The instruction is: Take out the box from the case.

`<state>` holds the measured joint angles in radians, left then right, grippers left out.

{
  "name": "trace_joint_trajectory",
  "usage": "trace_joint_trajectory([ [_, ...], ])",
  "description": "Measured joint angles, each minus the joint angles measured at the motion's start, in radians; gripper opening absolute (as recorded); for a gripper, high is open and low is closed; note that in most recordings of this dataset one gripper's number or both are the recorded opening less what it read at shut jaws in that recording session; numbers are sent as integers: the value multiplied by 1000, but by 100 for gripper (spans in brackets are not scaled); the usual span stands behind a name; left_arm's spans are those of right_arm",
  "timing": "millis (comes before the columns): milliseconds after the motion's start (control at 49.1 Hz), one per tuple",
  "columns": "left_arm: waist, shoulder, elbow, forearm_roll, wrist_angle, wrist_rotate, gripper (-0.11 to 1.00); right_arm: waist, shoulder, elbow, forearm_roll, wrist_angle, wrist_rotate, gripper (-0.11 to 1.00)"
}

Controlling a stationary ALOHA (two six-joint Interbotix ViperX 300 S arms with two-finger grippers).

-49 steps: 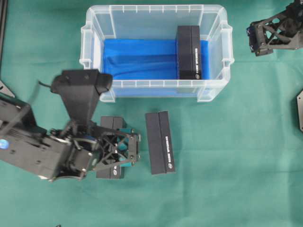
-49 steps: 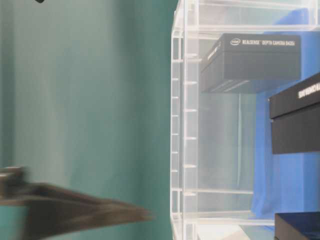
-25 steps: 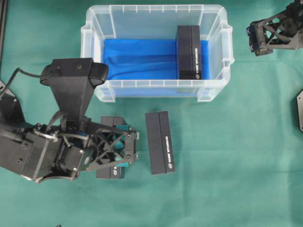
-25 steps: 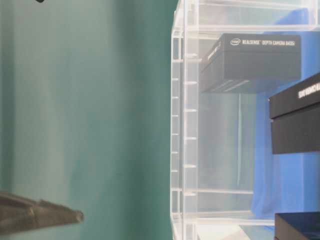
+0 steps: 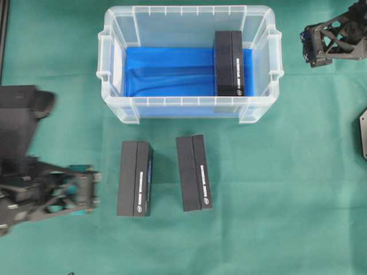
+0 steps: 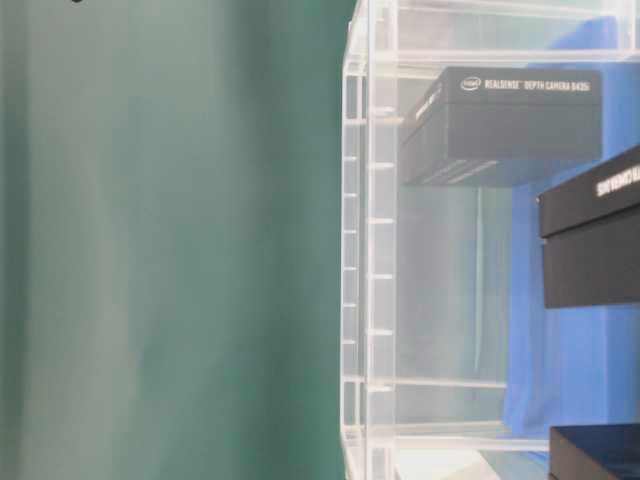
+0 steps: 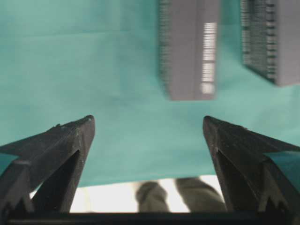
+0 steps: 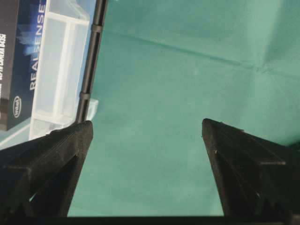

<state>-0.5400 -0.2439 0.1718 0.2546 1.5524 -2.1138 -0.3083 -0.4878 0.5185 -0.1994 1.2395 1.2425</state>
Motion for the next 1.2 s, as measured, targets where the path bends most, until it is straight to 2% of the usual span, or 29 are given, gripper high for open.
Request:
trace_joint_trajectory([
  [81,-21,-49,46,-2,3,-34,98,0,0,0,0,0,0,93],
  [183,-25,-89,75,-2,3,-44,98,0,0,0,0,0,0,93],
  [448,-15,-106,92,-3,3,-37,98,0,-2,0,3,0,0,93],
  [590,31,-130,114,-3,17,12,98,0,-2,0,3,0,2,93],
  [773,152,-179,149,-5,20,149,98,0,-2,0,9,0,2,93],
  [1018,385,-232,175,-6,21,399,98,0,-2,0,12,0,2,93],
  [1201,532,-252,186,-8,23,549,98,2,-2,0,12,0,2,93],
])
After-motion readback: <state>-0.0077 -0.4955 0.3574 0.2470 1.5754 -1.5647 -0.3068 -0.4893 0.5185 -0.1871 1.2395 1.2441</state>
